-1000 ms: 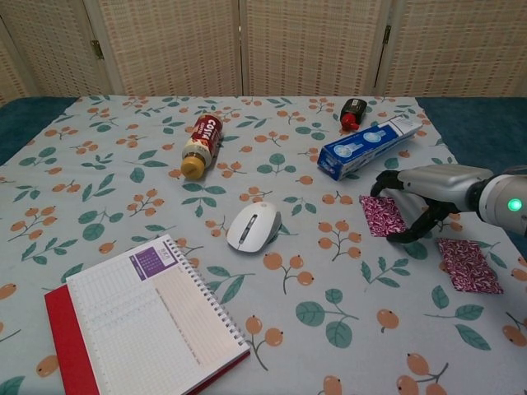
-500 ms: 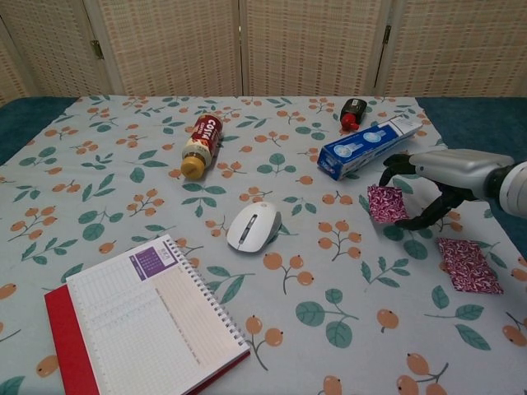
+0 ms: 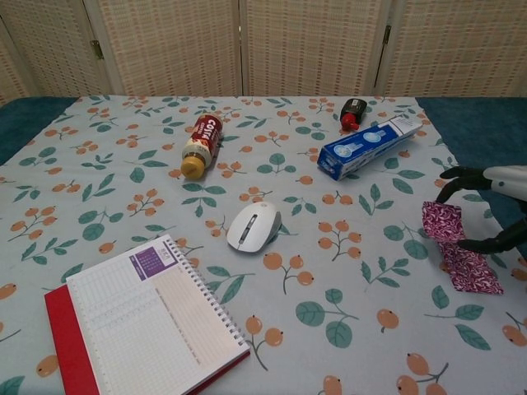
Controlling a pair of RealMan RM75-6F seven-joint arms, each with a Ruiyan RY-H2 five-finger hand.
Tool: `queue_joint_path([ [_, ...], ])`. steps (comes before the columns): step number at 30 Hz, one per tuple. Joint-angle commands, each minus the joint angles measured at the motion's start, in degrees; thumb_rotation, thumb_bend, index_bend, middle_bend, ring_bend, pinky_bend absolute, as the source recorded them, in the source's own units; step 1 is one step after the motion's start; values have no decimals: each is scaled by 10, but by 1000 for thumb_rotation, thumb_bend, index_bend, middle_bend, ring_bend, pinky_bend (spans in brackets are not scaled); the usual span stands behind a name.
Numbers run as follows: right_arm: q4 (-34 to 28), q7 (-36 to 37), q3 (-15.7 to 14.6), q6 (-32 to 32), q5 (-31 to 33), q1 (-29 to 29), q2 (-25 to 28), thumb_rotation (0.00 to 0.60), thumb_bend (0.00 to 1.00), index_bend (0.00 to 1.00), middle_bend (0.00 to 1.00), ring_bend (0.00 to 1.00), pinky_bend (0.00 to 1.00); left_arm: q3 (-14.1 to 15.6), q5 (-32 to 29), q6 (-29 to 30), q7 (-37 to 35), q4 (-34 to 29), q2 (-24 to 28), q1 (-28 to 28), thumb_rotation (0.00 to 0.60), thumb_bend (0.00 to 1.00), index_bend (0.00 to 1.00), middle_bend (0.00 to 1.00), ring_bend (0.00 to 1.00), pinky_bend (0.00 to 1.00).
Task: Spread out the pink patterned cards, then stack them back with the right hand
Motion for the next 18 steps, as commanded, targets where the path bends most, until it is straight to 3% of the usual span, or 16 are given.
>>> queue_joint_path([
  [1, -1, 32, -23, 22, -33, -30, 12, 423, 335, 220, 56, 0, 0, -1, 3, 2, 2, -3, 1, -1, 600, 178, 99, 32, 73, 0],
  [6, 18, 54, -34, 29, -64, -47, 6, 422, 336, 220, 56, 0, 0, 0, 8, 4, 7, -10, 1, -3, 600, 178, 98, 32, 73, 0],
  [18, 51, 59, -24, 10, -76, -50, -19, 422, 336, 207, 56, 0, 0, 1, 5, 5, 5, -8, 1, -1, 600, 178, 98, 32, 73, 0],
])
